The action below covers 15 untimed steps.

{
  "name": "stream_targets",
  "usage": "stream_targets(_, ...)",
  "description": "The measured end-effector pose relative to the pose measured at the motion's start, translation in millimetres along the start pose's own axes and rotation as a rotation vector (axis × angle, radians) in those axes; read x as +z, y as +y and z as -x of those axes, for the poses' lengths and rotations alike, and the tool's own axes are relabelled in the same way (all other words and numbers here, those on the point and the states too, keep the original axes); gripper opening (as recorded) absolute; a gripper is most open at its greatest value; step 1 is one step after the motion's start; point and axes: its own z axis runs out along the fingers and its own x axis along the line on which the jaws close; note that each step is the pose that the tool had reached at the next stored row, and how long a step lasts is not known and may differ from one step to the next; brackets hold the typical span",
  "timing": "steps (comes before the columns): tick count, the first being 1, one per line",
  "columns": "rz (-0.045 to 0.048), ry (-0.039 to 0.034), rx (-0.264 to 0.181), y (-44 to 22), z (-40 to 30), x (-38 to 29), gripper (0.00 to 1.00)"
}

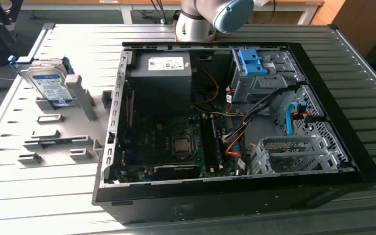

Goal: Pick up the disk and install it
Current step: 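Pick up the disk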

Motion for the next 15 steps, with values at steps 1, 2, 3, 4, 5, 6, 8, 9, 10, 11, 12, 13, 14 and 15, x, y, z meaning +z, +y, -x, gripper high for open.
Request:
stream_targets(1, -0.0001, 0.0003, -0.010, 0.0, 0.0, 0.0, 0.11)
stream_targets(2, -0.0002, 0.0006, -0.020, 0.0, 0.0, 0.0, 0.11)
stream_targets(3, -0.0003, 0.0009, -0.031, 0.0, 0.0, 0.0, 0.11)
stream_targets(4, -0.0004, 0.0011, -0.040, 0.0, 0.0, 0.0, 0.11)
stream_targets(5, -0.0005, 0.0013, -0.050, 0.0, 0.0, 0.0, 0.11)
stream_targets(6, -0.0006, 0.0016, -0.059, 0.0, -0.1, 0.0, 0.11)
stream_targets(8, -0.0007, 0.0021, -0.079, 0.0, 0.0, 0.0, 0.11)
stream_targets(9, -0.0008, 0.0024, -0.089, 0.0, 0.0, 0.0, 0.11)
stream_targets(10, -0.0009, 0.0027, -0.100, 0.0, -0.1, 0.0, 0.11)
stream_targets(11, -0.0010, 0.0030, -0.109, 0.0, -0.1, 0.0, 0.11)
stream_targets(12, -0.0011, 0.0032, -0.115, 0.1, -0.2, -0.1, 0.11)
stream_targets(13, -0.0011, 0.0032, -0.118, 0.1, -0.2, -0.1, 0.11)
stream_targets(14, -0.0011, 0.0032, -0.118, 0.0, -0.2, -0.1, 0.11)
stream_targets(15, -0.0011, 0.0032, -0.118, 0.0, -0.2, 0.0, 0.11)
